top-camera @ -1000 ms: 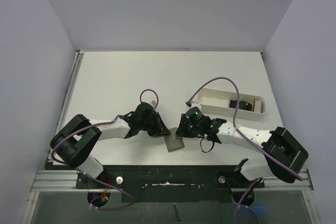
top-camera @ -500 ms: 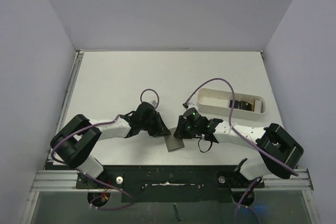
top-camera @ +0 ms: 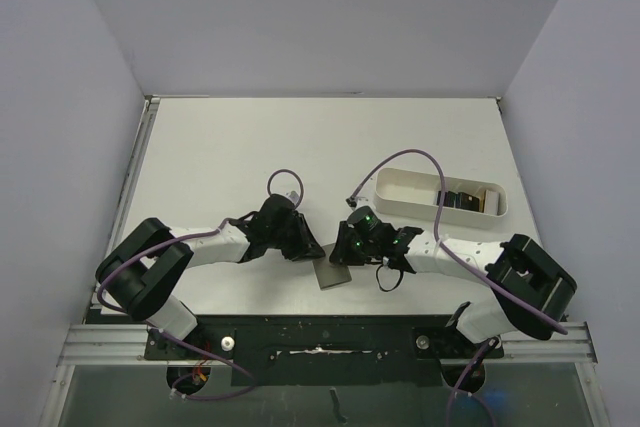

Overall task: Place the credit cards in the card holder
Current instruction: Close the card holder at the center of the board.

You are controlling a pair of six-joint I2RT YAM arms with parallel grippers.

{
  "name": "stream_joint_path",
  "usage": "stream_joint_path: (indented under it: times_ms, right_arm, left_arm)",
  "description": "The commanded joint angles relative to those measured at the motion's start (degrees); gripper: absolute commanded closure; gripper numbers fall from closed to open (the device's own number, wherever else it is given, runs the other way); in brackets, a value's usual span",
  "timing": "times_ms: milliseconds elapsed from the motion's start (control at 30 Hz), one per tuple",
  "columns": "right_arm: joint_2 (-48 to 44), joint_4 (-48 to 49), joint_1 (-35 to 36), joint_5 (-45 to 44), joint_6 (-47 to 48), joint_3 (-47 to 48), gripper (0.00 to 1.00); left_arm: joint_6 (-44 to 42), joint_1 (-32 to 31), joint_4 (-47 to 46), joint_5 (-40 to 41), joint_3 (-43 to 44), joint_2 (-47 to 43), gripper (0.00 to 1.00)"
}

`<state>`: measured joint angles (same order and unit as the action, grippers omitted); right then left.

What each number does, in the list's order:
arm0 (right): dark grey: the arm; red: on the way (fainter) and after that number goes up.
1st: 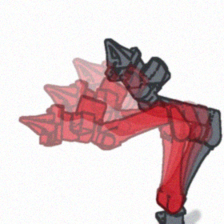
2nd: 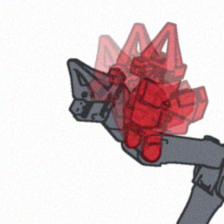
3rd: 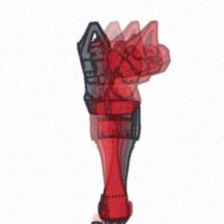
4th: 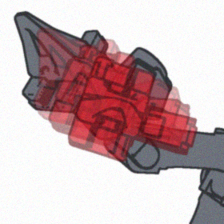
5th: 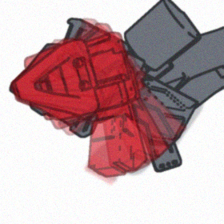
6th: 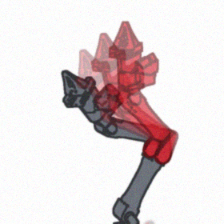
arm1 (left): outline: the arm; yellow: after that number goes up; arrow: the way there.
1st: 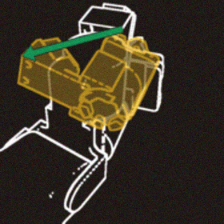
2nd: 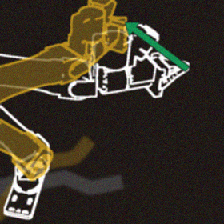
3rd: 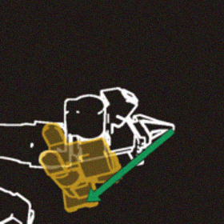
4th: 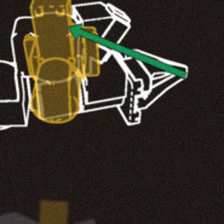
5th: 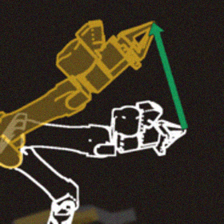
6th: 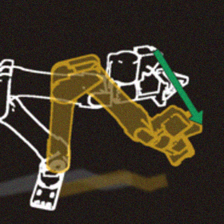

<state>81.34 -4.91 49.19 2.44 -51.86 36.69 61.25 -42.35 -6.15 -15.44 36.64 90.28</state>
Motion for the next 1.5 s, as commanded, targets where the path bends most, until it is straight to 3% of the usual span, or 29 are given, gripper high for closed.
stream_joint_path:
  times_ms: [0,433,1133,1467]
  right_arm:
    - [0.79,-0.35,1.08,-0.17,-0.33,1.22,0.85]
    - [2.63,-6.08,3.71,-3.5,1.56,3.19,0.89]
    - [5.42,-19.02,13.53,-18.78,2.19,8.27,0.9]
    - [6.9,-17.21,13.73,-19.48,1.76,5.4,0.9]
  left_arm:
    - [-1.23,-0.98,4.11,3.73,0.1,2.22,0.82]
    - [-1.14,-1.07,4.15,3.88,0.1,2.44,0.82]
    - [-0.8,-1.16,4.22,4.62,-0.17,3.49,0.81]
    - [-0.43,-1.6,4.3,4.94,0.0,3.24,0.82]
